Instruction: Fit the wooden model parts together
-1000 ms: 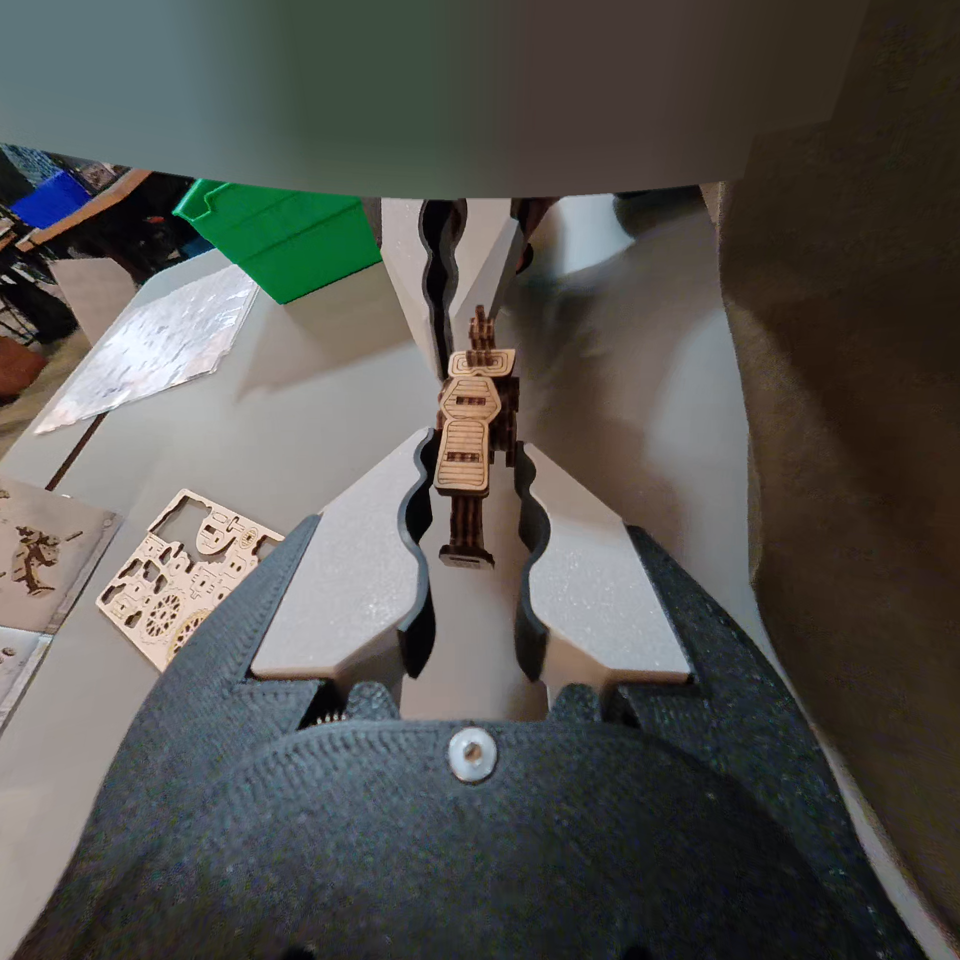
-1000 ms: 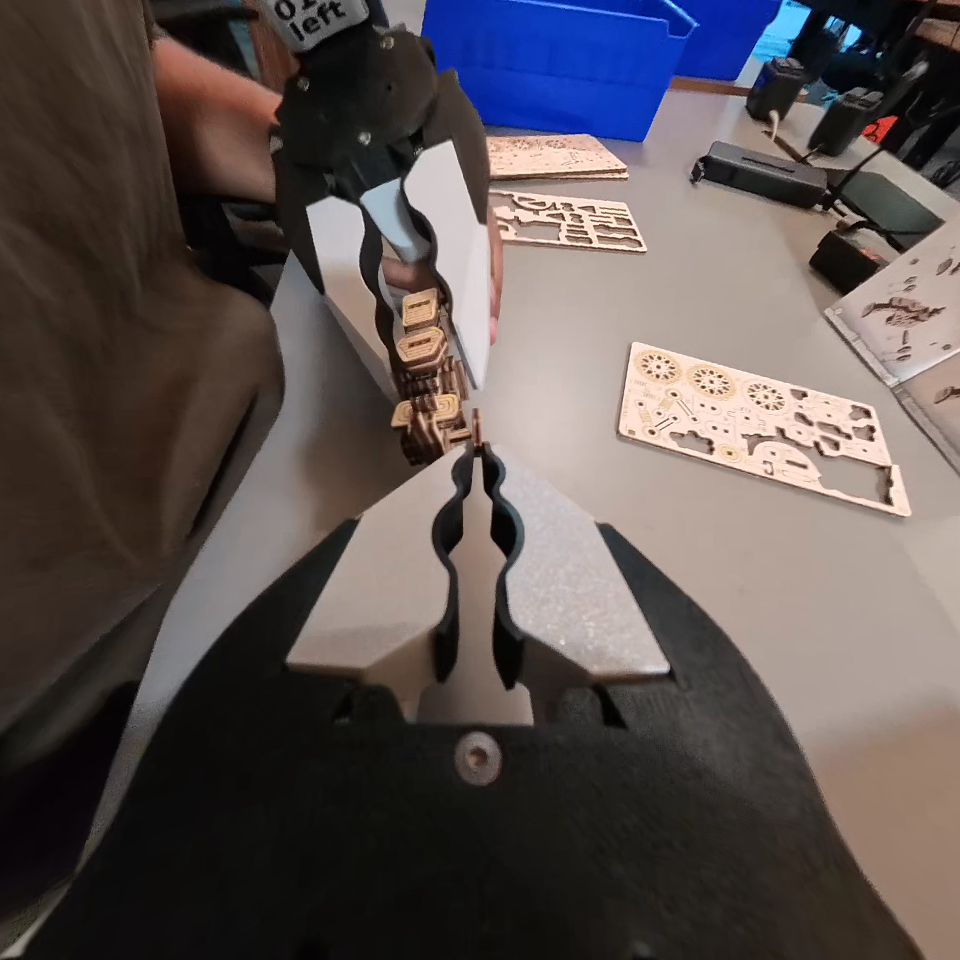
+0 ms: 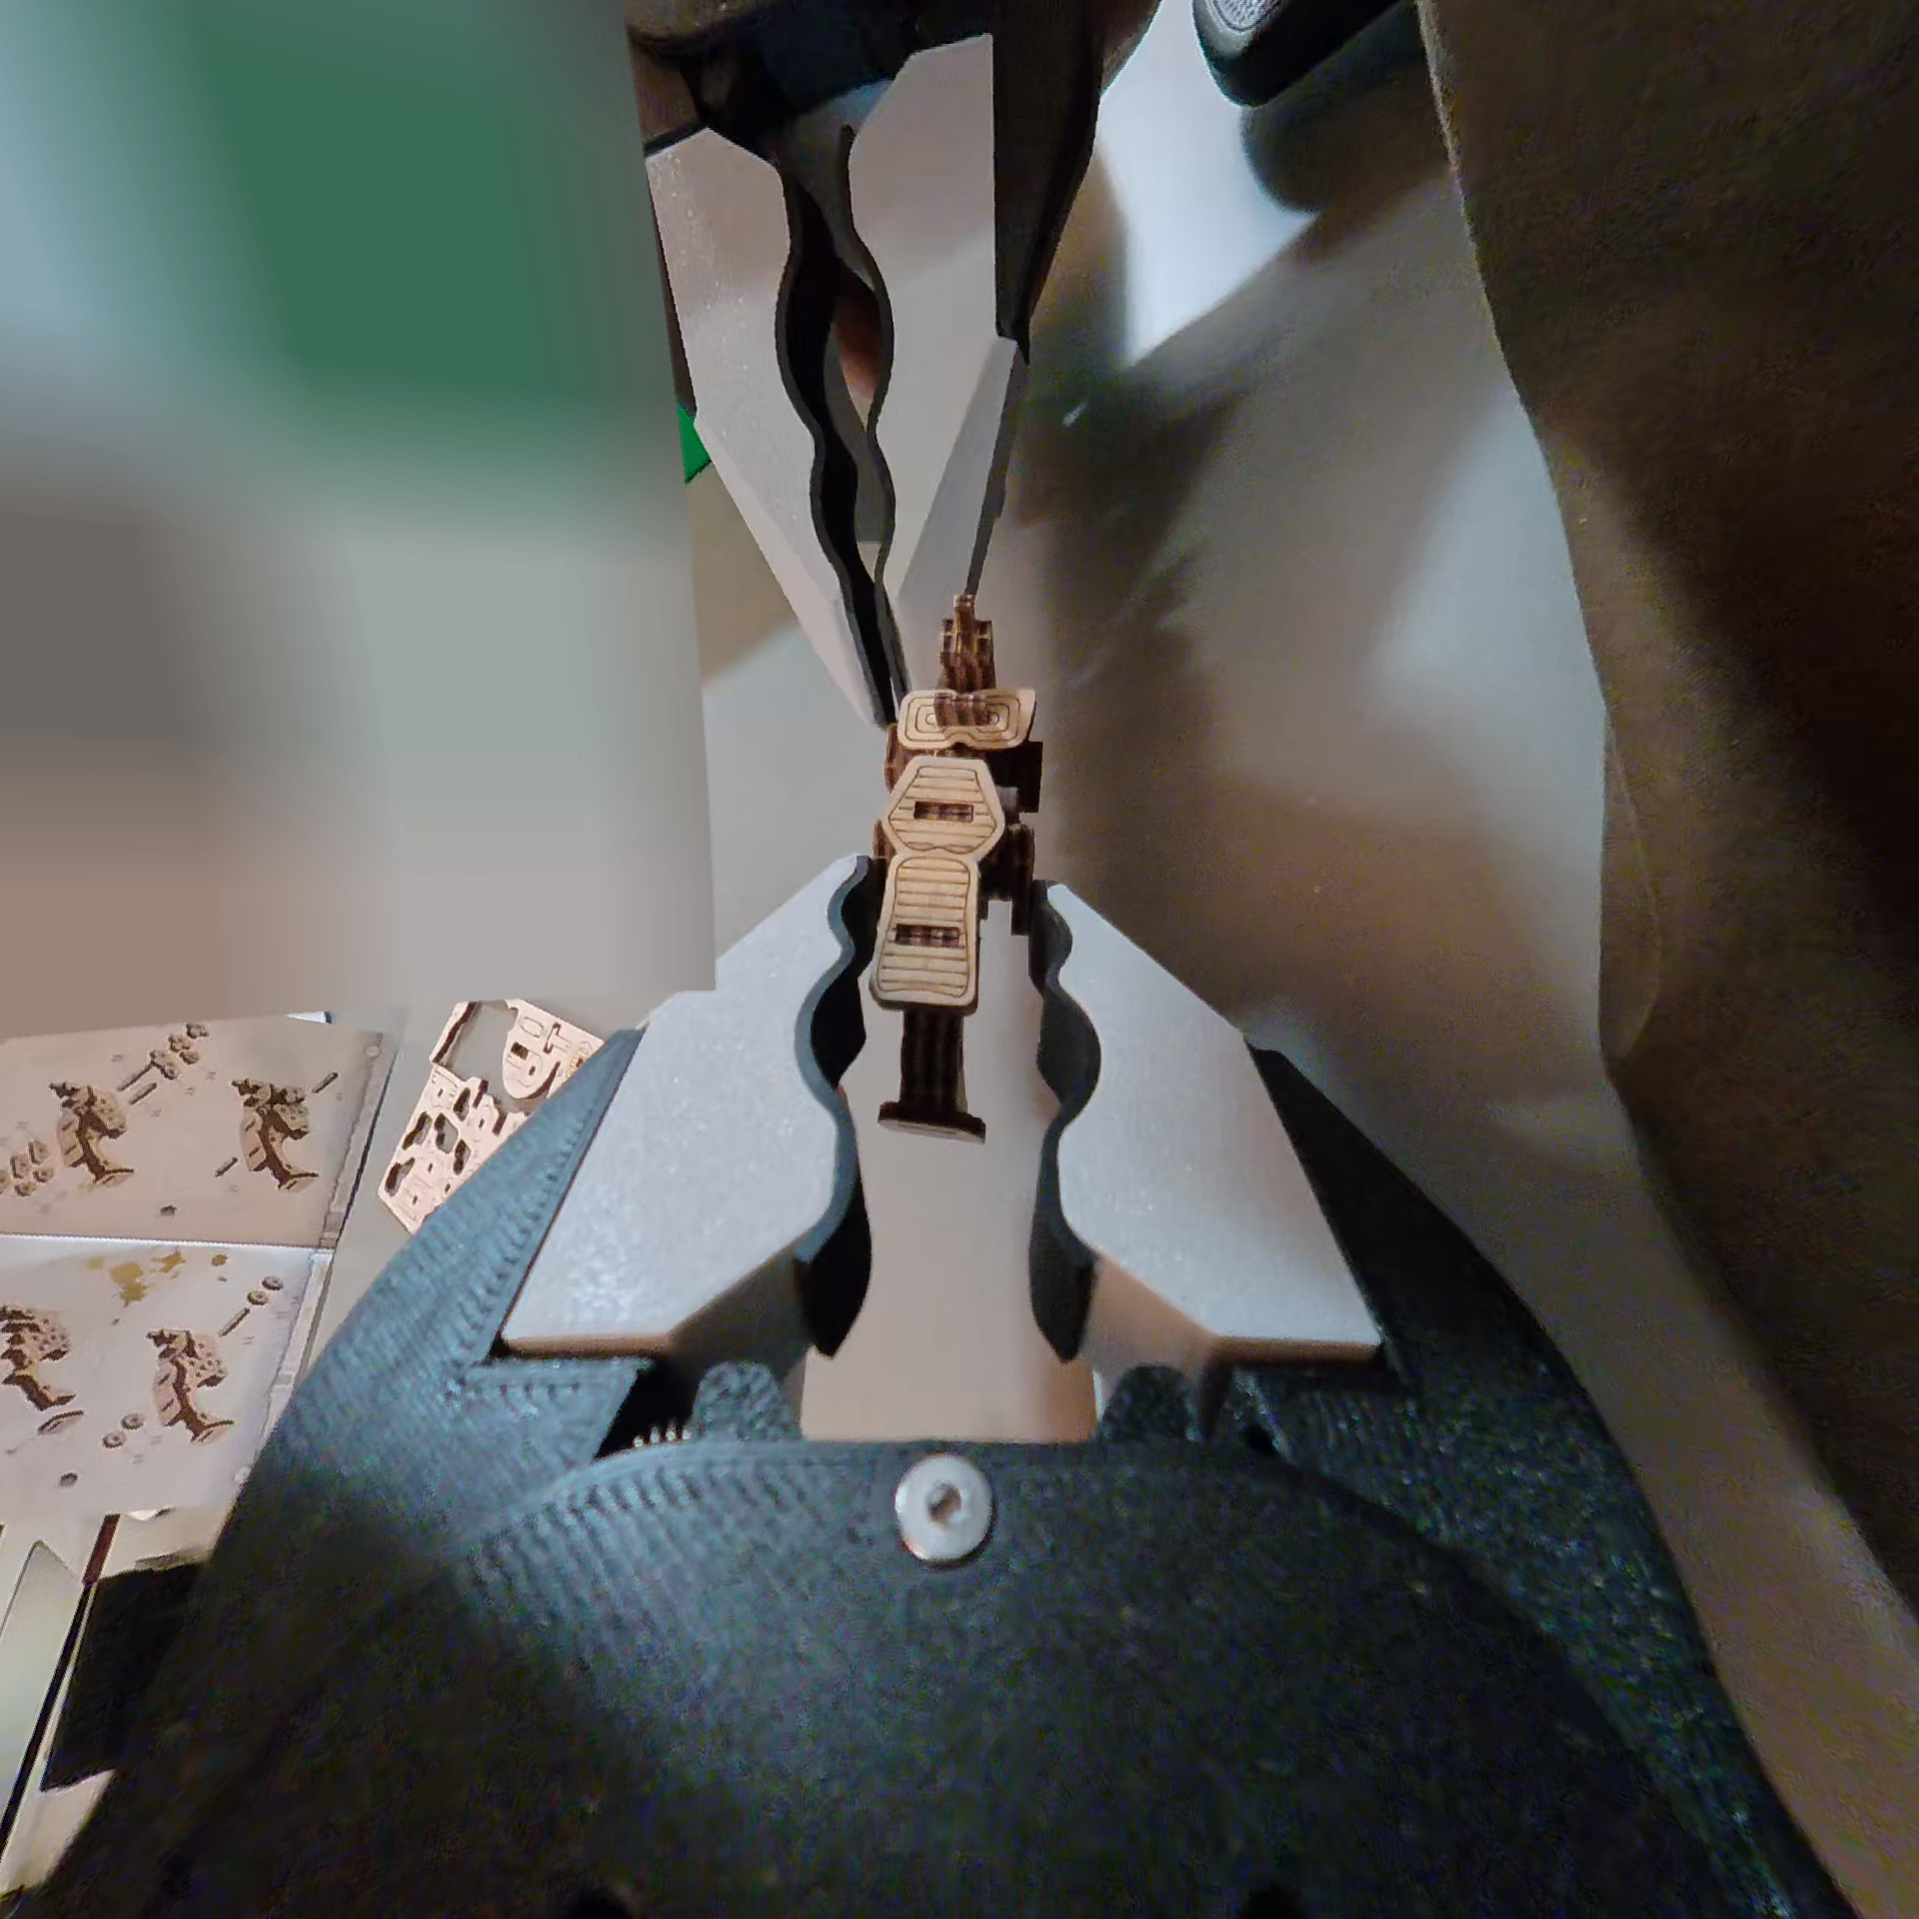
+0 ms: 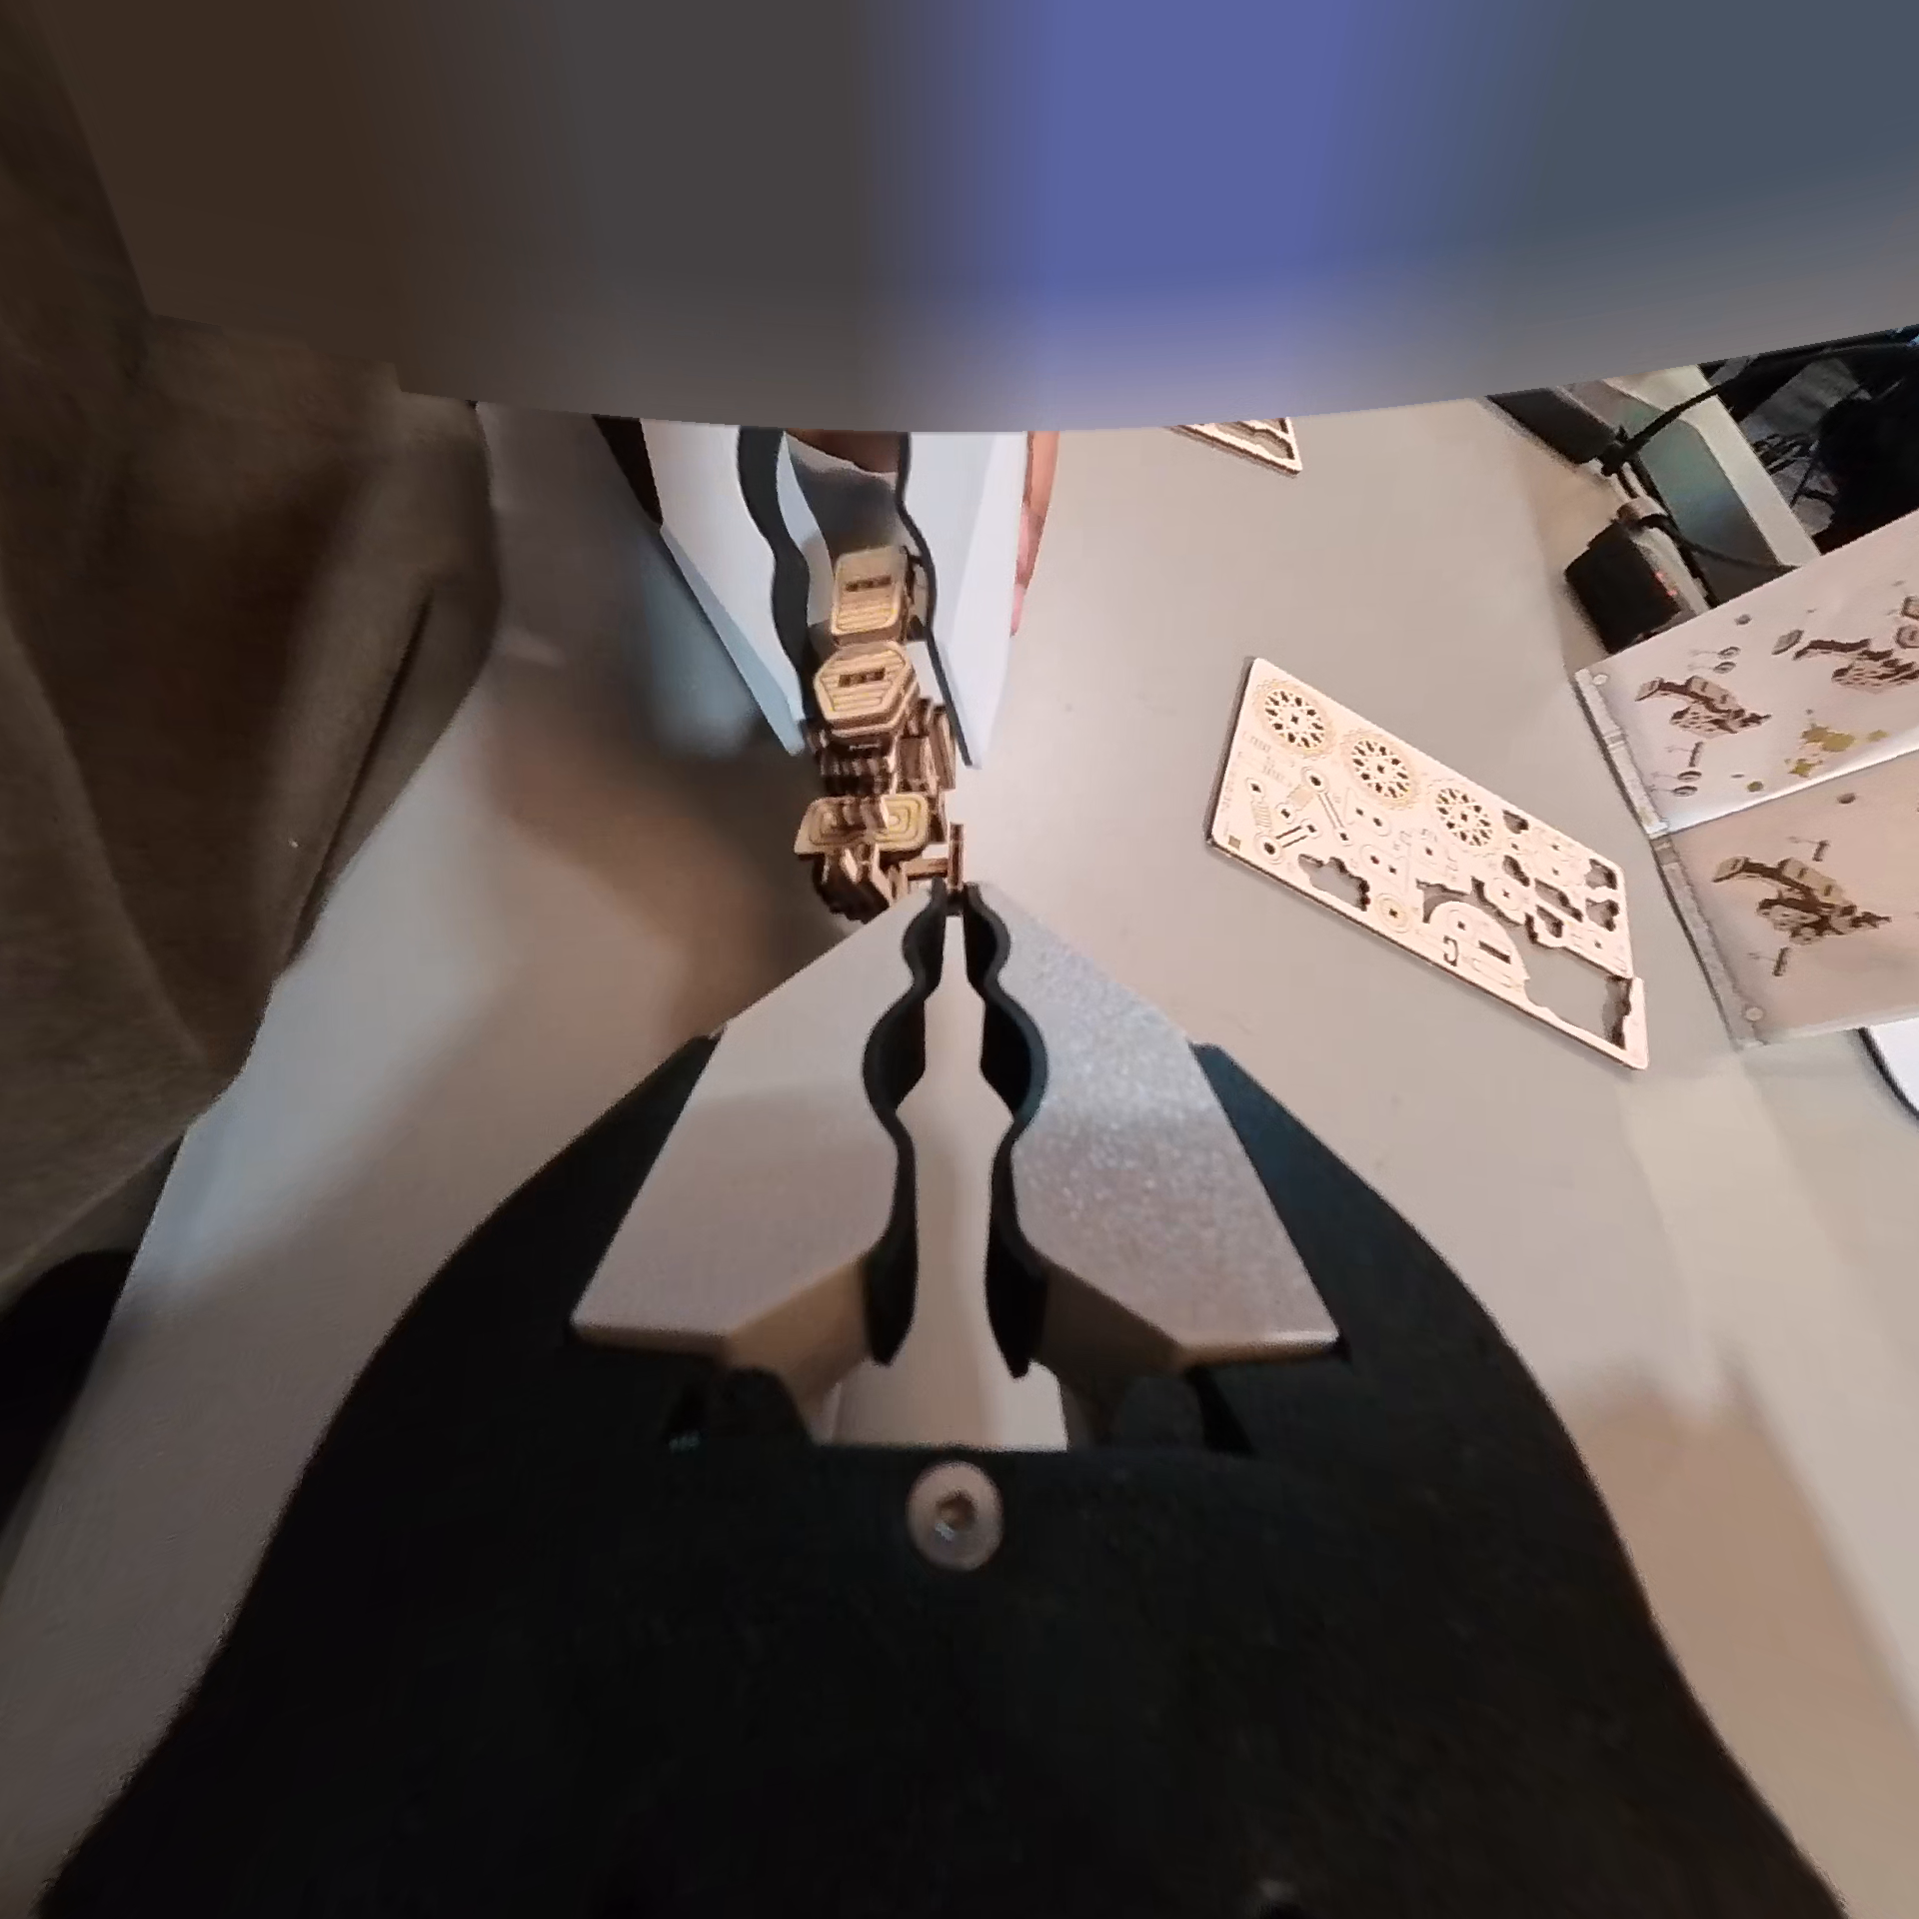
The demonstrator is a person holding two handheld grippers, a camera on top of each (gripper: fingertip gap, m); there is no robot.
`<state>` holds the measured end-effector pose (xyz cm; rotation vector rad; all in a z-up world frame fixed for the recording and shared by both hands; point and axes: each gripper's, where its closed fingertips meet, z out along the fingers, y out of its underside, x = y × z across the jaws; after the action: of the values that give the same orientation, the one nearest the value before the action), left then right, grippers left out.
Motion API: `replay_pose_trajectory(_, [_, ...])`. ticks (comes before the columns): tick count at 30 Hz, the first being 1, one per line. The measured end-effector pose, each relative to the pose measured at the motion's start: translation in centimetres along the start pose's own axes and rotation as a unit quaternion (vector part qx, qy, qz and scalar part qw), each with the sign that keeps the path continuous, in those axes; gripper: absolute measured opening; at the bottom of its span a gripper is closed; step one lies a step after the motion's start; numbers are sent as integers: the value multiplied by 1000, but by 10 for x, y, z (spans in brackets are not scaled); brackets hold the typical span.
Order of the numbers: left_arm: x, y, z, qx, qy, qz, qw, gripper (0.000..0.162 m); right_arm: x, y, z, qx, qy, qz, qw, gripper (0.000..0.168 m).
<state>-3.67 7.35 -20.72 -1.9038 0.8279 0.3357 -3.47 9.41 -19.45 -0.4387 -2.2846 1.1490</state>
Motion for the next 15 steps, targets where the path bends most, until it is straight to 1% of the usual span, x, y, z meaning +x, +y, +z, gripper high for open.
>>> replay_pose_trajectory(10, [1,4,2,-15,-6,16,1000,27,-4,0,0,-21,1,-35,999,1])
replay_pose_trajectory(15, [3,4,3,-15,-5,23,1000,27,-6,1,0,-16,-8,-27,999,1])
